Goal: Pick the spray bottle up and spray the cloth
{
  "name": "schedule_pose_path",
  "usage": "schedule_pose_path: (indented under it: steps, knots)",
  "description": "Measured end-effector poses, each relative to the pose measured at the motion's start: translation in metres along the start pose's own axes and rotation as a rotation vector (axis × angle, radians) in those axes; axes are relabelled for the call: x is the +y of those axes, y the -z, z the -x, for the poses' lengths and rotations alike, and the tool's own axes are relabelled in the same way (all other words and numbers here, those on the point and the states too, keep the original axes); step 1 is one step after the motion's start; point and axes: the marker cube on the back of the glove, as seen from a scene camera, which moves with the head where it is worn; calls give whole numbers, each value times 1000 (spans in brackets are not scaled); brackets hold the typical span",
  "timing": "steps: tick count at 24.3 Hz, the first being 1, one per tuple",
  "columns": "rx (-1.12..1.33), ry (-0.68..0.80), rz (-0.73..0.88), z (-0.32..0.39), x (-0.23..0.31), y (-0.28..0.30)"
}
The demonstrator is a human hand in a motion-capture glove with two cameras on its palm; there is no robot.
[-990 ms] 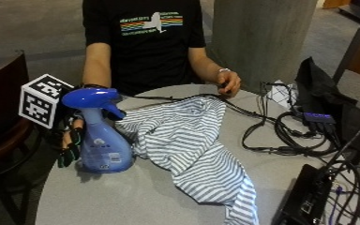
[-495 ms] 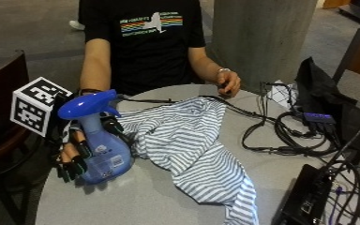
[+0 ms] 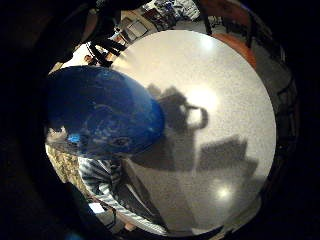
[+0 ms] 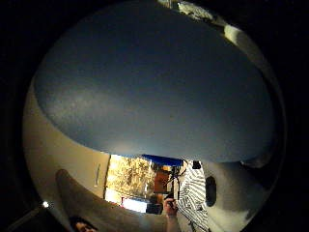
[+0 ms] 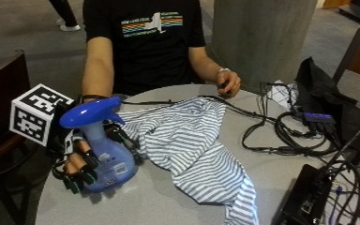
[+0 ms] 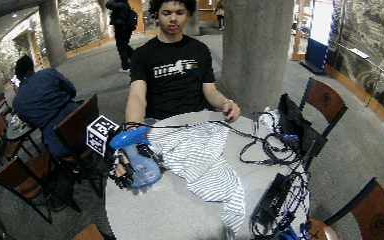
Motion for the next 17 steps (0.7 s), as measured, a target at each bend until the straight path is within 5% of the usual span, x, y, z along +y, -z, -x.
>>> schedule_pose_path:
  steps: [17]
  knots:
    - [-45, 47, -88, 3, 6, -5]
